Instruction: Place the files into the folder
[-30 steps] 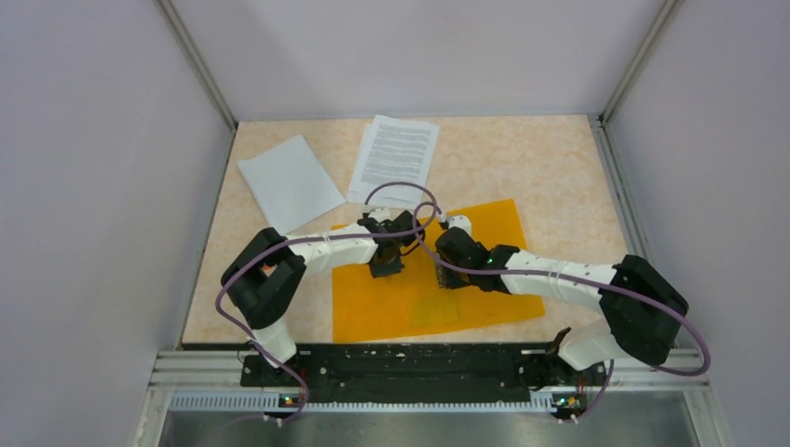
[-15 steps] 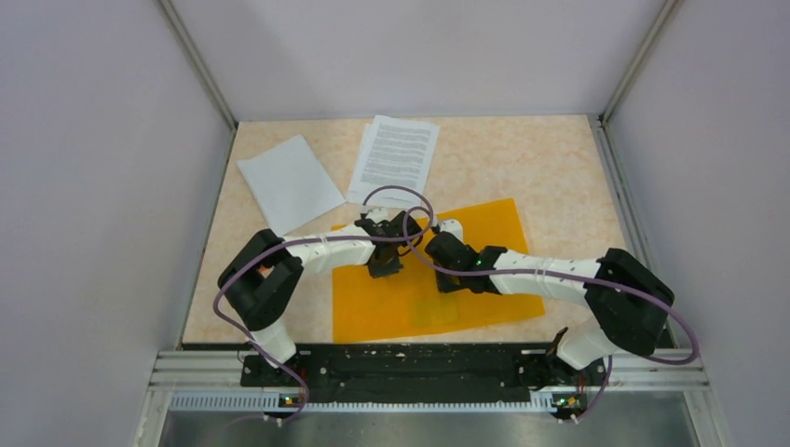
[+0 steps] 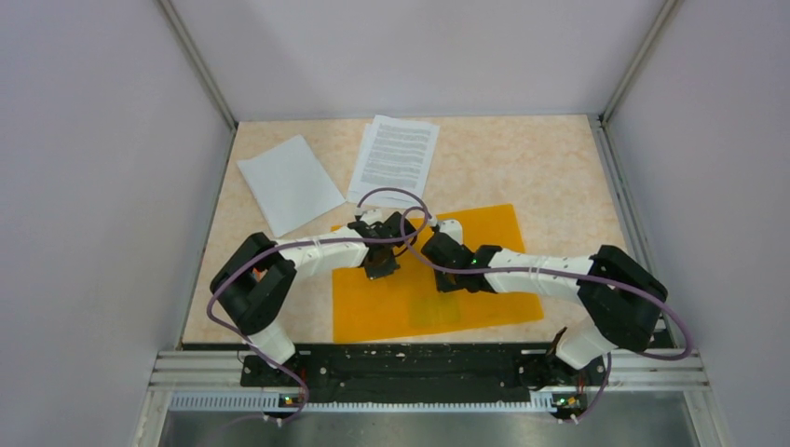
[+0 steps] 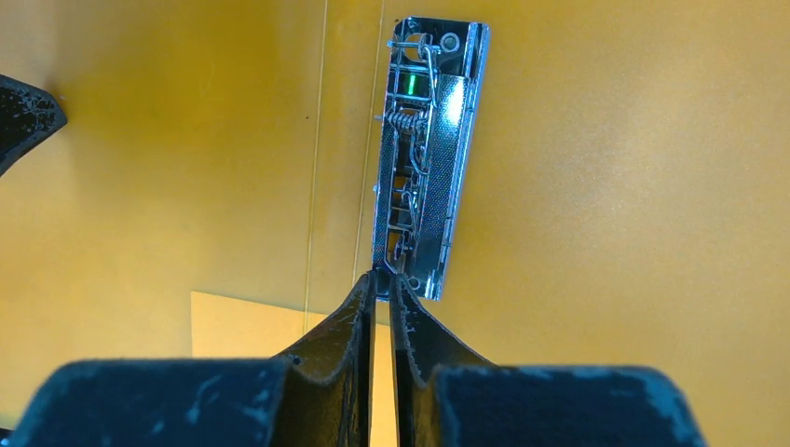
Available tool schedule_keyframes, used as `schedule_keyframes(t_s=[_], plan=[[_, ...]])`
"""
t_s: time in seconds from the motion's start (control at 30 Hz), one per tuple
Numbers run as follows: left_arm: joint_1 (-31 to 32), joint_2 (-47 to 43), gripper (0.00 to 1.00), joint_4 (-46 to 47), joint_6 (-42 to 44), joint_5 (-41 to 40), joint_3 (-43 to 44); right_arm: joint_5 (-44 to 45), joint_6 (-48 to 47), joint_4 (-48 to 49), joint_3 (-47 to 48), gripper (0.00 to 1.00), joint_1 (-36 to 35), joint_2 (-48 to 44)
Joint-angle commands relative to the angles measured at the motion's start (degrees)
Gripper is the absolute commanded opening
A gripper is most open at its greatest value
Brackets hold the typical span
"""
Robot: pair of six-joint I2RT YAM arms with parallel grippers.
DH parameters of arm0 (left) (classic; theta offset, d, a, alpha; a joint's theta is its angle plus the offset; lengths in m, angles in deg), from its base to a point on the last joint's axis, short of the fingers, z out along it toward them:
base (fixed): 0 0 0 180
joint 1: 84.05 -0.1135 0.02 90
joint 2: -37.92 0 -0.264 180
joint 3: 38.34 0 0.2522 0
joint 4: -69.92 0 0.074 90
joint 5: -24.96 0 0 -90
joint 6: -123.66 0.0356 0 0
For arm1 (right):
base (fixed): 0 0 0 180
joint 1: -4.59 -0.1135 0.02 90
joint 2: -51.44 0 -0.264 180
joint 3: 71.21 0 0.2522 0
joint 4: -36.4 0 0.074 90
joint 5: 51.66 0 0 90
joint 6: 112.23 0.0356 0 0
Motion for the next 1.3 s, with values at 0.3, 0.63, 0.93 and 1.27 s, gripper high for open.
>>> schedule_keyframes(t_s=[0.3, 0.63, 0.93, 1.27], plan=[[-1.9, 3.9, 0.00, -1.7, -1.3, 5.0, -5.9, 7.8, 5.0, -7.9, -1.0, 0.07, -1.2, 3.8], [-4.2, 4.3, 0.00, -1.1, 0.7, 6.0, -8.1, 11.0, 8.7, -11.4, -3.1, 0.06, -1.8, 5.1], [-5.5, 4.7, 0.00, -0.9, 2.3, 5.6, -8.5, 13.1, 9.7, -13.3, -2.7, 0.07, -1.8, 1.3], [-5.7, 4.5, 0.00, -0.5, 4.6, 6.6, -7.5, 12.4, 8.1, -13.3, 0.5, 0.09, -1.8, -3.8]])
